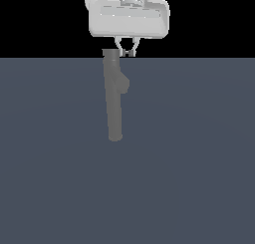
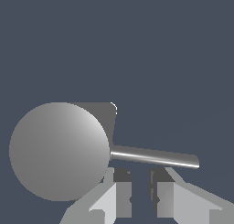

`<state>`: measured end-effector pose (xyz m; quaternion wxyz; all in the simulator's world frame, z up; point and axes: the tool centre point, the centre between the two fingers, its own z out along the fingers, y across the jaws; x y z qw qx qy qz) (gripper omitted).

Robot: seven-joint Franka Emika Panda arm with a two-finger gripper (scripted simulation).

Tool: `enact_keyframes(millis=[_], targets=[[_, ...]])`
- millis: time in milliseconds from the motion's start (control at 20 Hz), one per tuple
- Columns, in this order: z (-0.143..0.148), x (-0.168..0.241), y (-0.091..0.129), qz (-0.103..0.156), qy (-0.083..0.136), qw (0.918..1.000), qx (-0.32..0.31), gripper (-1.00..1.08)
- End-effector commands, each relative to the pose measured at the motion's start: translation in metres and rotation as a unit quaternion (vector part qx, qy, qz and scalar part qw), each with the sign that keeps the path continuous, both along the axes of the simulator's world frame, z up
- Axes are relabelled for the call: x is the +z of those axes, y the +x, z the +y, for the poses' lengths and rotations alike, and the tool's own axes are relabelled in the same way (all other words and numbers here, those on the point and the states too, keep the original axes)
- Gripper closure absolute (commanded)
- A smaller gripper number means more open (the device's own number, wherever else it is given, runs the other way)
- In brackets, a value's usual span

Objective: Turn on the faucet by rotating a designated handle.

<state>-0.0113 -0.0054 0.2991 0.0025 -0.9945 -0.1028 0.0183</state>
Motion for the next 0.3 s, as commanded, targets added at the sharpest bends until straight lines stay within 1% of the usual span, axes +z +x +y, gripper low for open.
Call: enact_keyframes(millis=[0, 200, 250], targets=[[0.002, 0.001, 0.023, -0.016, 0.000, 0.9999, 0.000, 1.08], [-0.005, 0.002, 0.036, -0.018, -0.001, 0.9998, -0.005, 1.08], [-0.005, 0.002, 0.036, -0.018, -0.001, 0.9998, -0.005, 1.08]])
